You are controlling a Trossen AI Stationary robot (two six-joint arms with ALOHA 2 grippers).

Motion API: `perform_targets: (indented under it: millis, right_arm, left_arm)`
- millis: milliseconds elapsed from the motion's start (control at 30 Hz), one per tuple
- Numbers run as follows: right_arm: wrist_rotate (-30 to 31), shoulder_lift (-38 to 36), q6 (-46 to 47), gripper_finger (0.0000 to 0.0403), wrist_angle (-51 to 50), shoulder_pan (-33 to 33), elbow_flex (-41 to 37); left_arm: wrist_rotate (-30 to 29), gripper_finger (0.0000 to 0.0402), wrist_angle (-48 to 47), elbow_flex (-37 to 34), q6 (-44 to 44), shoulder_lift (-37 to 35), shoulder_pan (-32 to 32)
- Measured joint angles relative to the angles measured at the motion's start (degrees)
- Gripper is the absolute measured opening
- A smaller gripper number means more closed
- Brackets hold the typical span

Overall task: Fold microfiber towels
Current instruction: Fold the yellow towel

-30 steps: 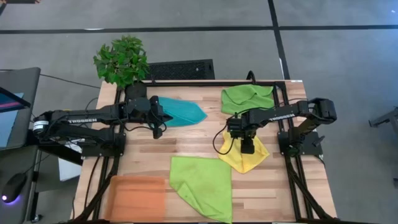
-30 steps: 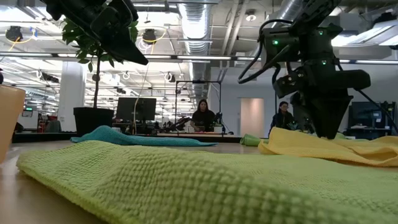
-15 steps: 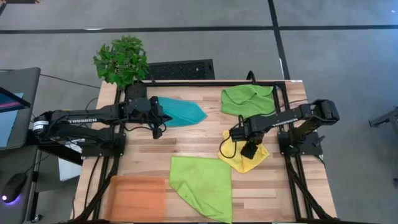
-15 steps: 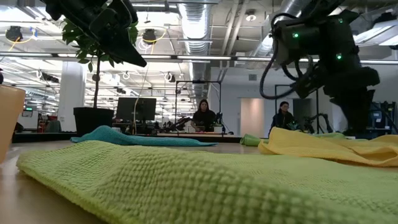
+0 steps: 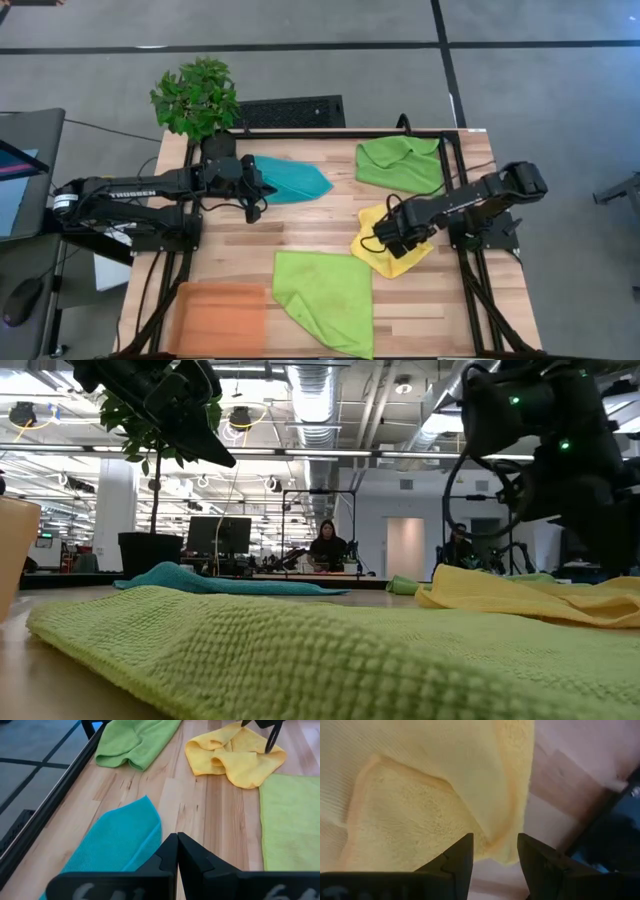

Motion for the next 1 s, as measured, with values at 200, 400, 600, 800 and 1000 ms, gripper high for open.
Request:
perform_targets:
  millis: [200, 400, 600, 800, 1000]
  right_arm:
    - [0.0, 0.0, 3.8, 0.0177, -0.4, 2.2, 0.0]
    - [0.0, 0.0, 5.6, 0.0177, -0.1, 2.8, -2.3]
    - [0.8, 0.0, 5.2, 0.0177, 0.4, 2.7, -3.6]
    - [0.3, 0.0, 3.8, 0.0177, 3.5, 2.7, -3.6]
    - [0.5, 1.0, 3.8, 0.0177, 2.6, 2.7, -3.5]
  left_arm:
    - [0.0, 0.0000, 0.0, 0.0, 0.0, 0.0, 0.0]
    - [0.0, 0.0000, 0.0, 0.0, 0.0, 0.0, 0.0]
    - [-0.1, 0.0000, 0.0, 0.0, 0.0, 0.0, 0.0]
    - [-0.1, 0.0000, 0.0, 0.0, 0.0, 0.0, 0.0]
    - [-0.1, 0.0000, 0.0, 0.0, 0.0, 0.0, 0.0]
